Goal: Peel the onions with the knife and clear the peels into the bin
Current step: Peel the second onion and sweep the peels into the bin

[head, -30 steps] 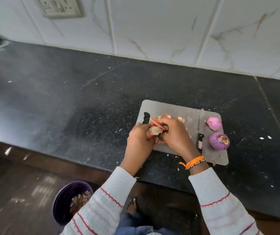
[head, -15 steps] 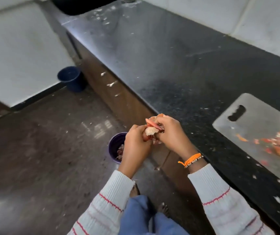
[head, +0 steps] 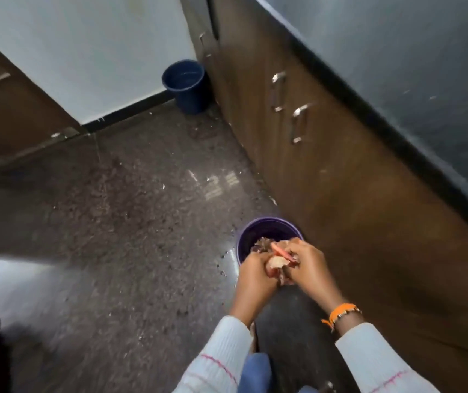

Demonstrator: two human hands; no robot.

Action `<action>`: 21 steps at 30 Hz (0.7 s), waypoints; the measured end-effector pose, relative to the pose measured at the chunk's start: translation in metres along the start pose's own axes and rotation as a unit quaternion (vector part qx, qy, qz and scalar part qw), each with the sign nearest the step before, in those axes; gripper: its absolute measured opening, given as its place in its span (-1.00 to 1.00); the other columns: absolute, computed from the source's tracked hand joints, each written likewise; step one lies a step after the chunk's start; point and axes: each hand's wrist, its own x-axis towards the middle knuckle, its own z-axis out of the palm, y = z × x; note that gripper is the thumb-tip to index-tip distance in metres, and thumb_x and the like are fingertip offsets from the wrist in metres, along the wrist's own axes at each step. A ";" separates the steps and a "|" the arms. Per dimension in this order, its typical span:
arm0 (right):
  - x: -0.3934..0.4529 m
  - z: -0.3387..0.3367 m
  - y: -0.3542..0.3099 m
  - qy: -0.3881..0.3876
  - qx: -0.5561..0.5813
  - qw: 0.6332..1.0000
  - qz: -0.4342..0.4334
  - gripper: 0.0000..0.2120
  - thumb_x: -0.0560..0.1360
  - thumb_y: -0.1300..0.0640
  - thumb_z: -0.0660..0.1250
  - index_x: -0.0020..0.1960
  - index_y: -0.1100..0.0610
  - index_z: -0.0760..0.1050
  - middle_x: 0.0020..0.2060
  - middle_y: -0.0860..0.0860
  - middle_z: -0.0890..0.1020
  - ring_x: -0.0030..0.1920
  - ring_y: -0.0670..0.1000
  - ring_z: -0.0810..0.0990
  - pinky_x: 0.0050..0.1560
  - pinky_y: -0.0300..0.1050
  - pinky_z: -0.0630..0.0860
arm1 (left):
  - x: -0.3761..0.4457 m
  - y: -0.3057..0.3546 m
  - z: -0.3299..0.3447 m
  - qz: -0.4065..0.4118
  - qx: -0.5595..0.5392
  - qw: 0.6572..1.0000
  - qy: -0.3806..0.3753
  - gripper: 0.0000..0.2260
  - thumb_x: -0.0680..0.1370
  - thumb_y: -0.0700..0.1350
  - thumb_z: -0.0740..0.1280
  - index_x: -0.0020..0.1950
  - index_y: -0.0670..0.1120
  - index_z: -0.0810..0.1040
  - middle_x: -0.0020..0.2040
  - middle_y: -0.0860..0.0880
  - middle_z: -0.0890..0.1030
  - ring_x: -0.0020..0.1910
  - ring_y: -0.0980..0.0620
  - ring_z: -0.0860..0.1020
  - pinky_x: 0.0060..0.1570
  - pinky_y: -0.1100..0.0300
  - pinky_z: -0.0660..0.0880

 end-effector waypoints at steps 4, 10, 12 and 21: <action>0.075 0.064 0.063 -0.009 0.006 0.999 0.038 -0.80 0.40 0.33 0.39 0.01 0.20 0.62 -0.12 0.07 0.59 -0.03 0.08 0.59 -0.09 -0.24 0.41 | 0.088 -0.083 0.026 -0.061 -0.001 0.998 -0.014 -0.76 0.41 -0.28 0.40 0.04 -0.08 0.66 -0.08 -0.06 0.69 -0.08 0.06 0.61 -0.14 0.28 0.45; 0.156 0.144 0.159 -0.033 0.011 0.996 0.085 -0.84 0.49 0.23 0.33 0.04 0.22 0.59 -0.15 0.00 0.51 0.00 0.06 0.54 -0.16 -0.35 0.25 | 0.192 -0.192 0.082 -0.119 0.032 0.990 -0.063 -0.76 0.44 -0.27 0.37 0.10 -0.15 0.62 -0.01 -0.15 0.67 0.02 -0.09 0.60 -0.05 0.21 0.44; 0.173 0.161 0.184 -0.037 0.005 0.994 0.103 -0.76 0.47 0.25 0.35 0.13 0.20 0.57 -0.04 0.09 0.59 0.10 0.09 0.54 -0.08 -0.32 0.29 | 0.215 -0.215 0.098 -0.135 0.029 0.986 -0.089 -0.67 0.43 -0.25 0.39 0.19 -0.10 0.58 0.06 -0.14 0.65 0.08 -0.09 0.59 0.09 0.18 0.48; 0.182 0.156 0.190 0.004 0.066 0.976 0.207 -0.74 0.49 0.32 0.28 0.16 0.23 0.58 0.15 0.16 0.61 0.18 0.13 0.55 0.20 -0.10 0.44 | 0.229 -0.226 0.091 -0.193 -0.131 0.969 -0.086 -0.67 0.50 -0.35 0.27 0.23 -0.12 0.53 0.06 -0.12 0.63 0.01 -0.04 0.58 0.11 0.03 0.53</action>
